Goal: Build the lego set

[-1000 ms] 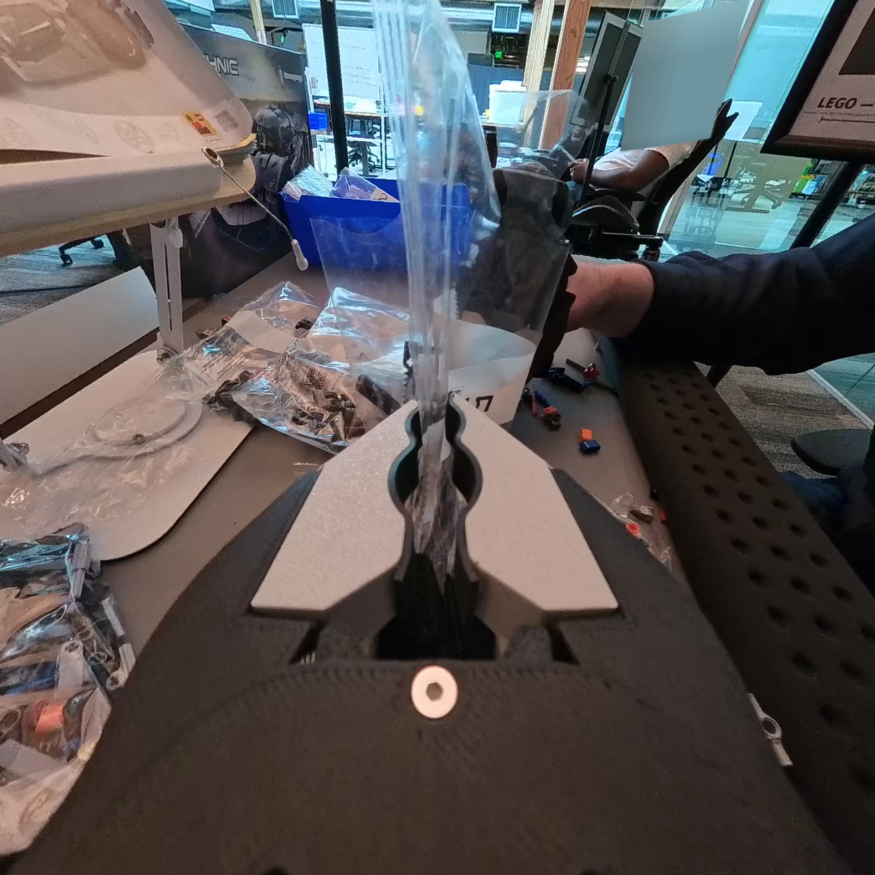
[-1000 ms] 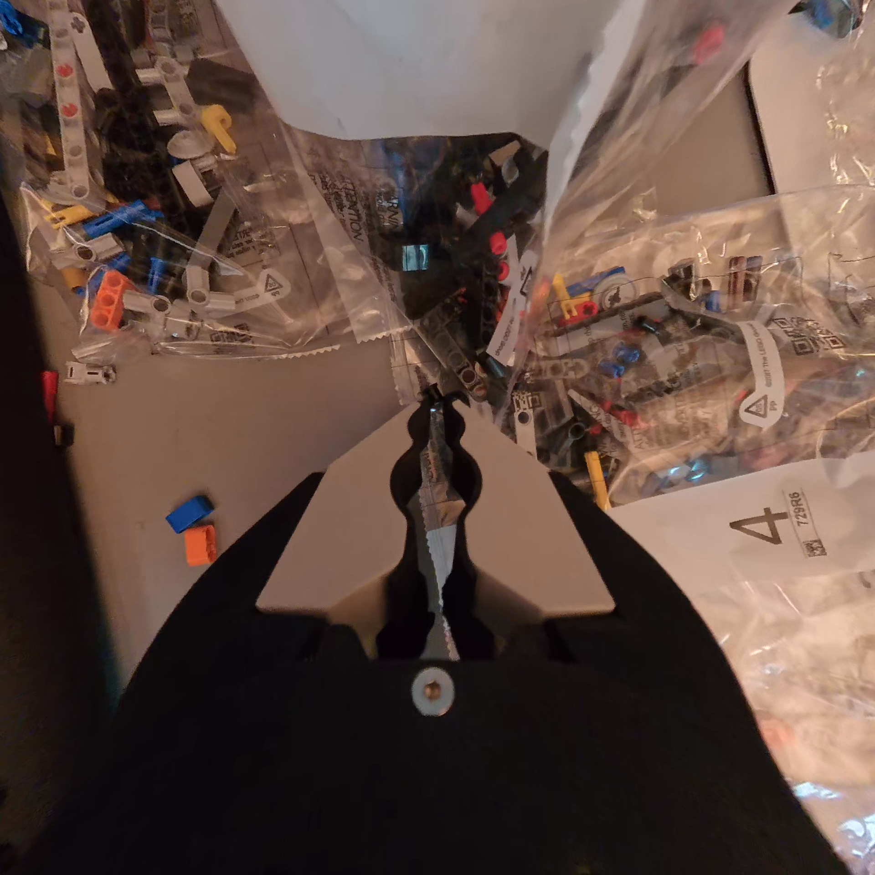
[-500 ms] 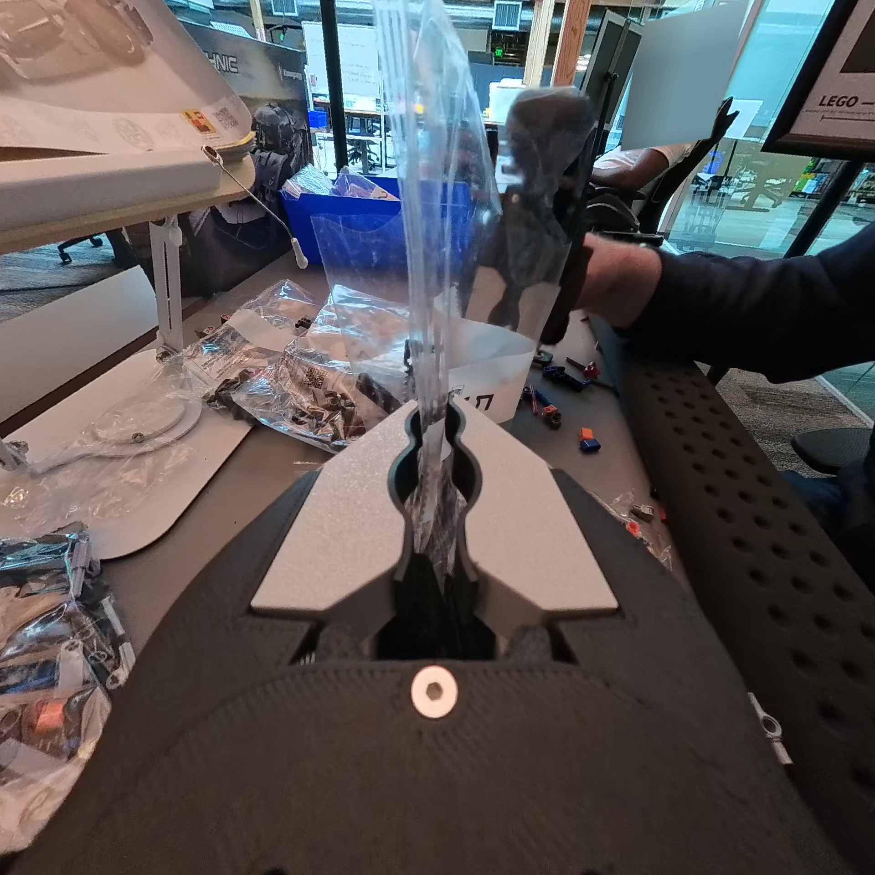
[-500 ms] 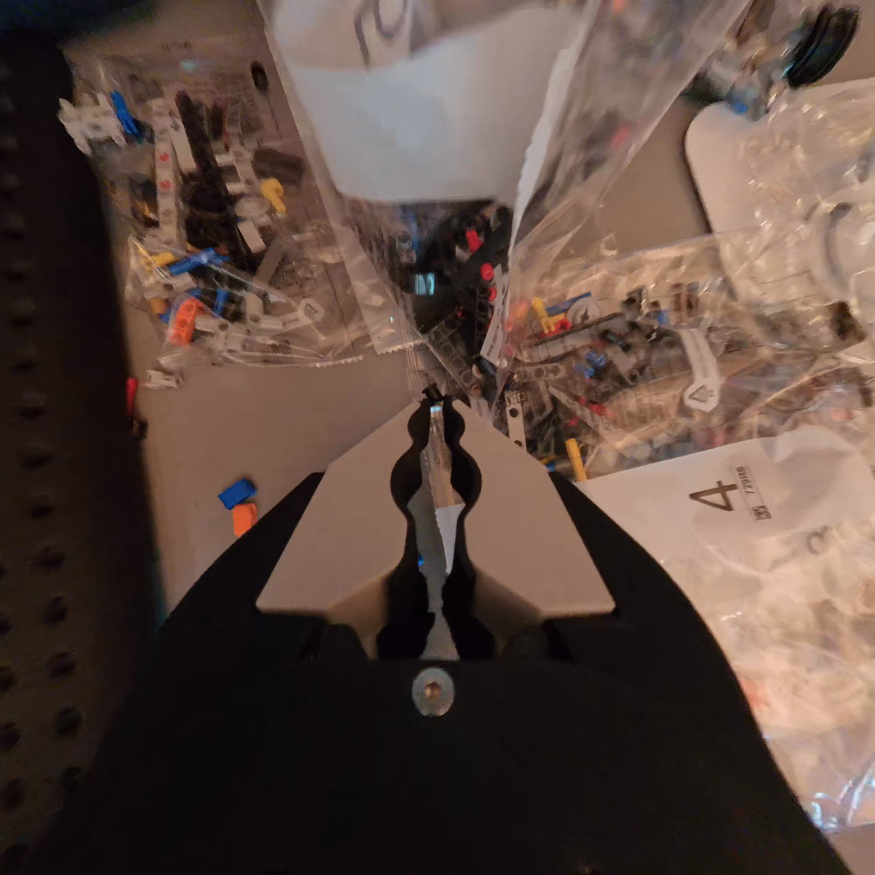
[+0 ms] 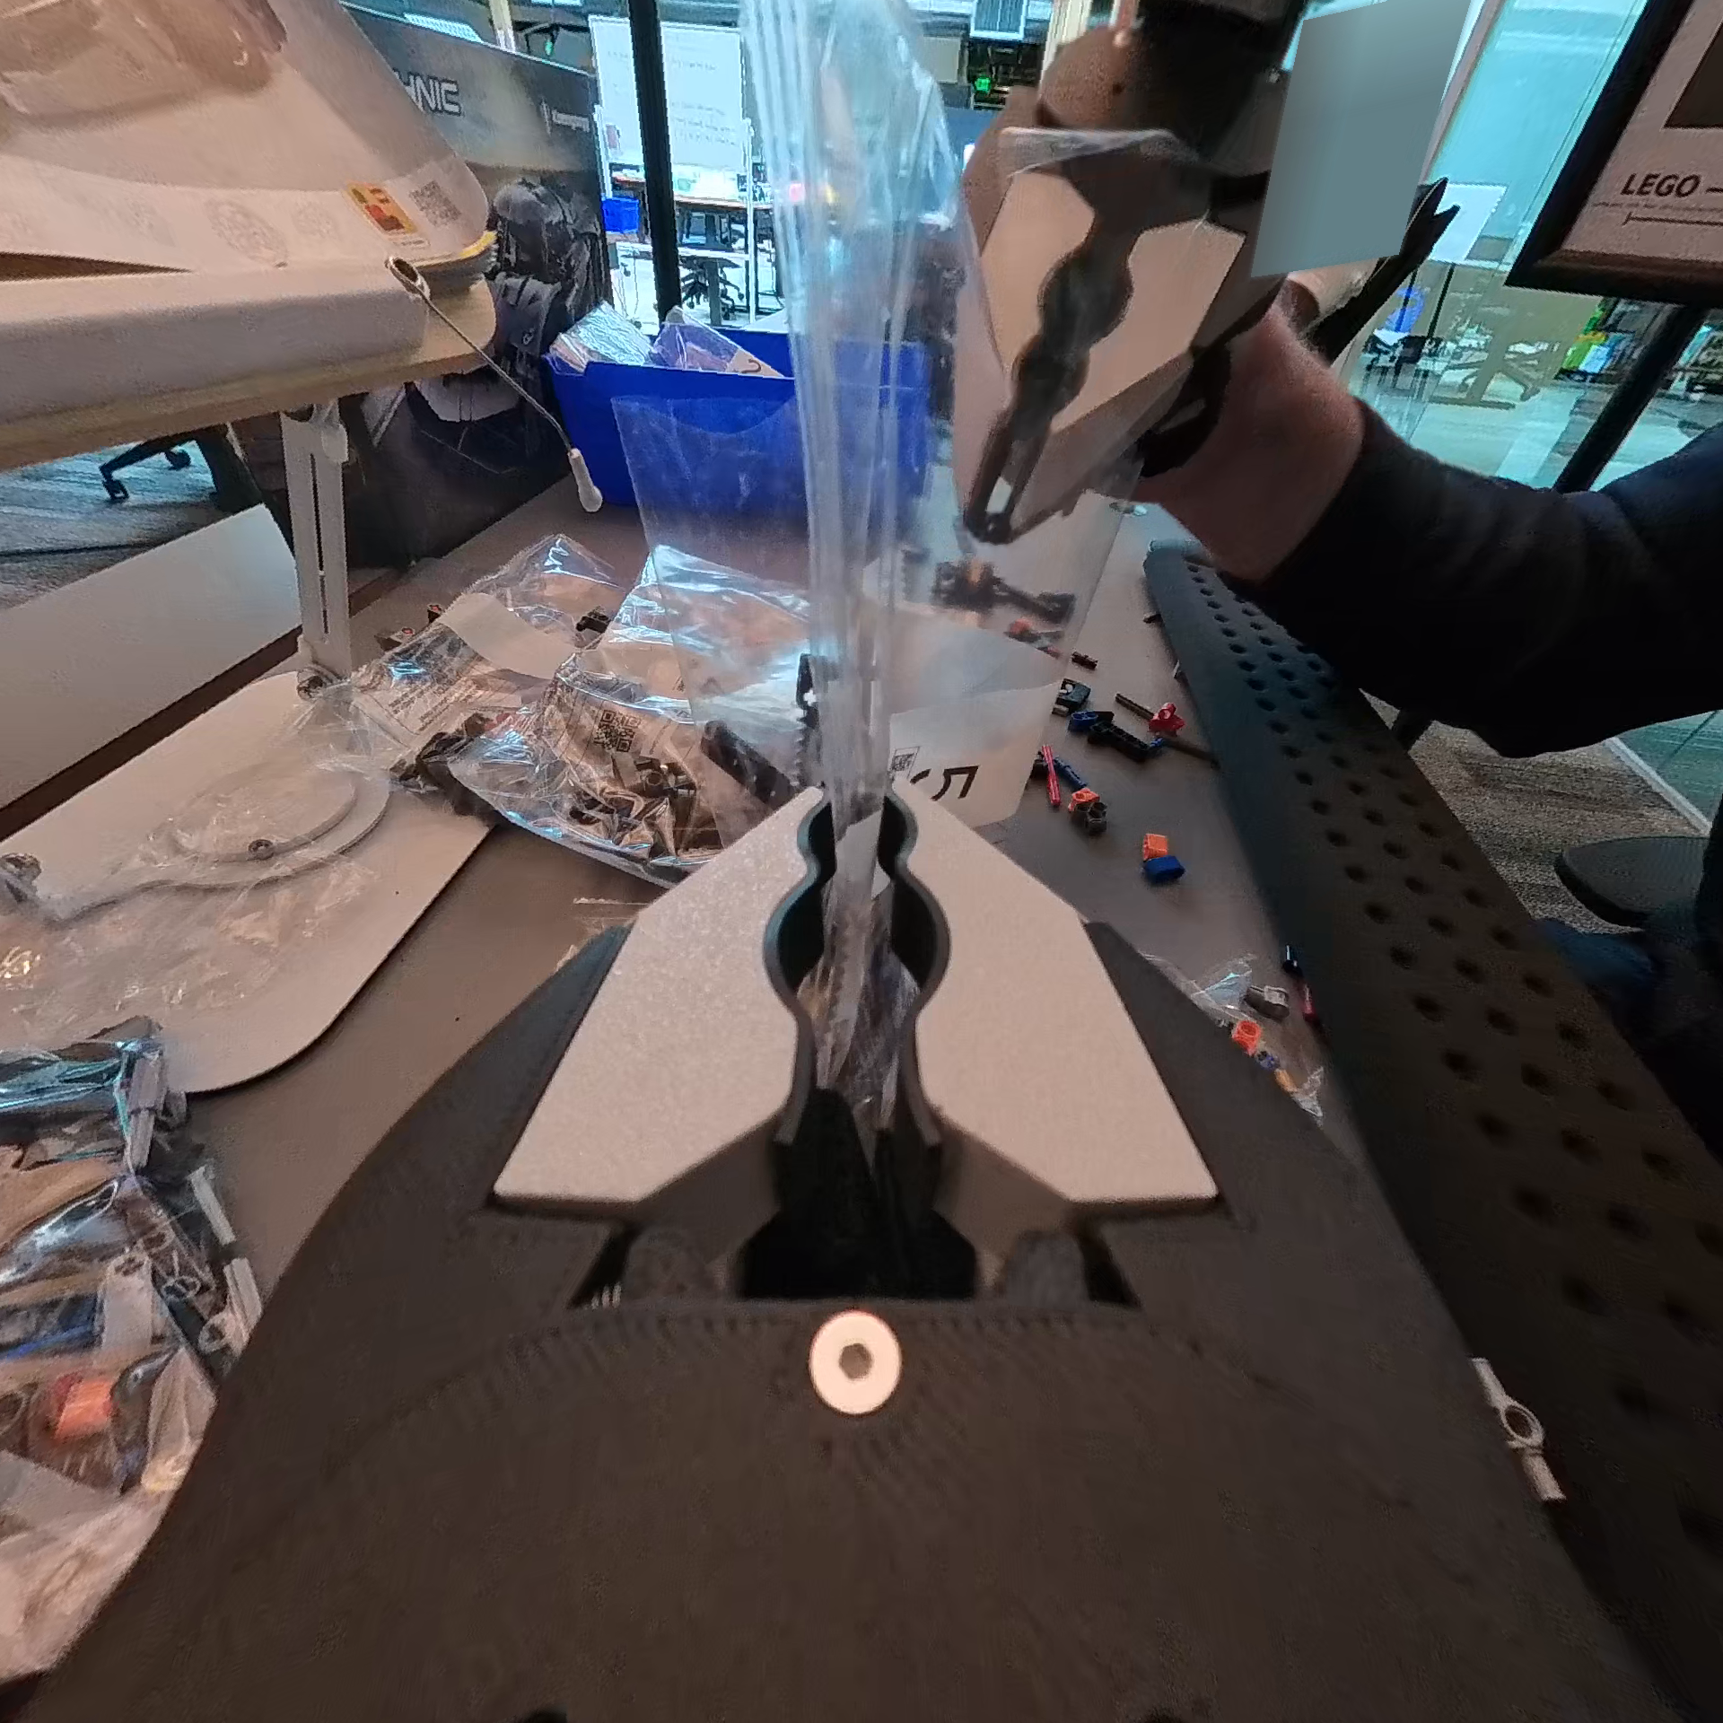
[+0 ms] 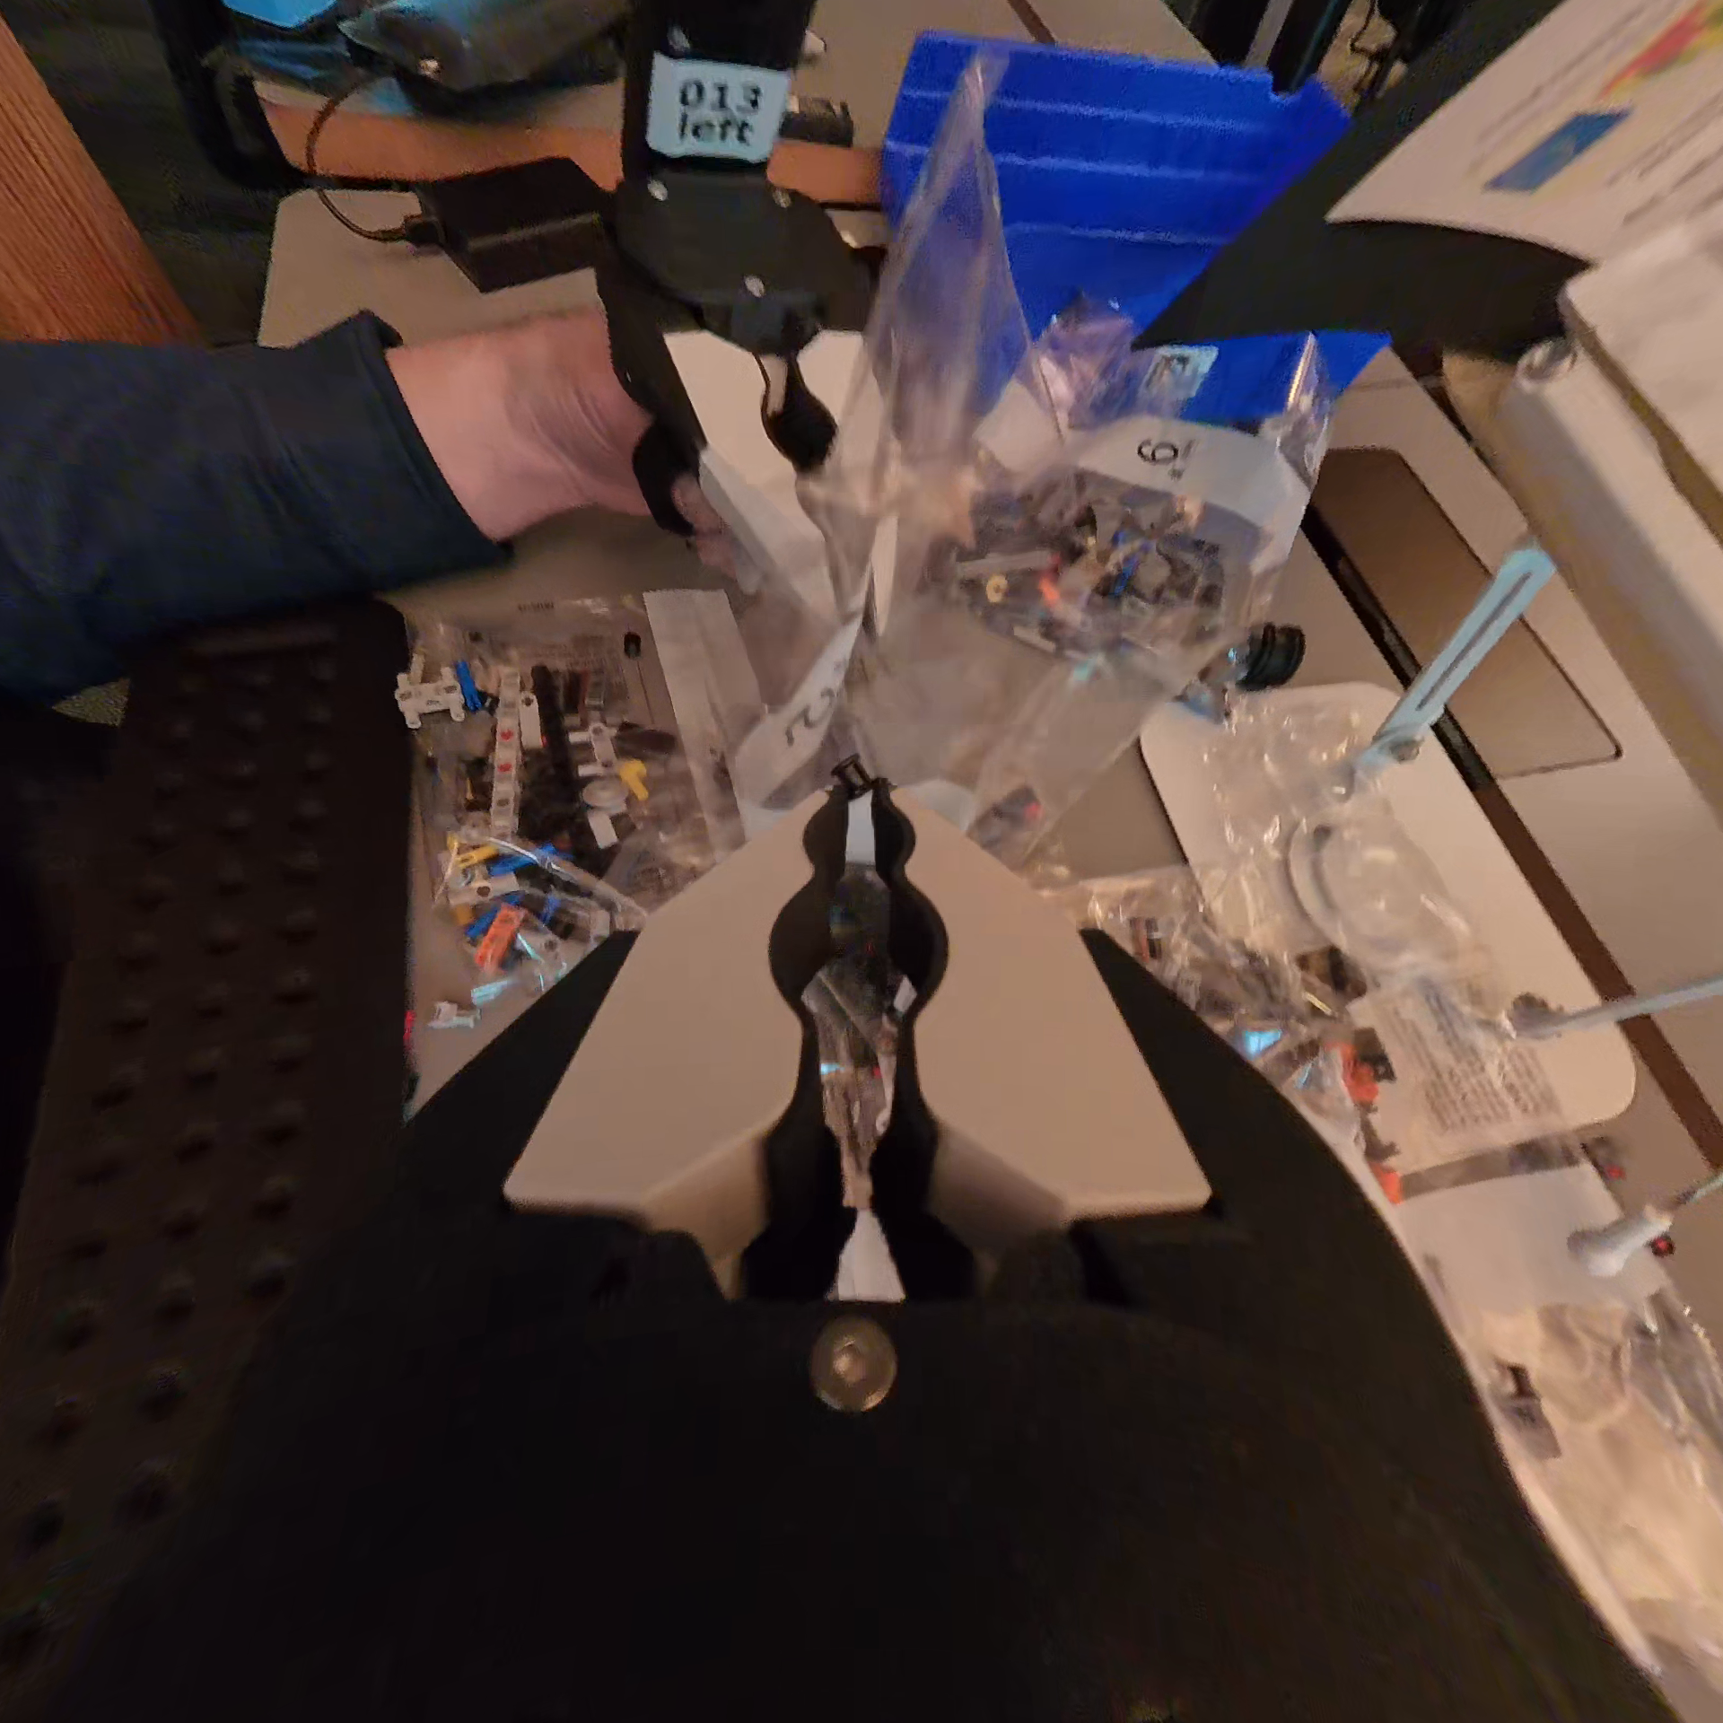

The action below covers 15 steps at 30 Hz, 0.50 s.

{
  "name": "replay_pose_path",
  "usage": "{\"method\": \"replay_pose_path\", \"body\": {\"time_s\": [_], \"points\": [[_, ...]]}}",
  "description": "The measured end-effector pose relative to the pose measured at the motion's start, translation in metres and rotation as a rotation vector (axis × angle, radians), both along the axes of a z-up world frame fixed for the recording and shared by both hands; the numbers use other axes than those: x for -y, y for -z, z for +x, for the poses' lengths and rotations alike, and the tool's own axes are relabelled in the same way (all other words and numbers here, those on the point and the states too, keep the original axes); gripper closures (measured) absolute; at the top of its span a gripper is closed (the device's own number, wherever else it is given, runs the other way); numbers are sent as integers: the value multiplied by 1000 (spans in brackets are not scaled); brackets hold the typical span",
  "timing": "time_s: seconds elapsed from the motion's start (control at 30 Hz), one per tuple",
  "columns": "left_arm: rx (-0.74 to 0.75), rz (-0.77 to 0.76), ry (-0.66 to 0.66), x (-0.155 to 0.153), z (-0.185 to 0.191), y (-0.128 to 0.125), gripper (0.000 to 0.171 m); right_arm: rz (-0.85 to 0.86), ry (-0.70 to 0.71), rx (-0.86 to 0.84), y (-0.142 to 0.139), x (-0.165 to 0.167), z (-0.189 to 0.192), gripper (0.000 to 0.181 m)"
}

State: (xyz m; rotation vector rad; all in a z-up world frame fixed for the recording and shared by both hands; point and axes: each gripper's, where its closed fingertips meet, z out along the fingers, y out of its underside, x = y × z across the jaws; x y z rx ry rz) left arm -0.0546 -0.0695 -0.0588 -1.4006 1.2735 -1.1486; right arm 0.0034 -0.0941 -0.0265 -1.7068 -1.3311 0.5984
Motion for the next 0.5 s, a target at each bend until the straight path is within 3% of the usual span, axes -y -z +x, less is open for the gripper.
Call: {"method": "replay_pose_path", "body": {"time_s": [0.5], "points": [[-2,8,6,2,1,-1,165,69,-63,49,-17,7,-35,179]]}}
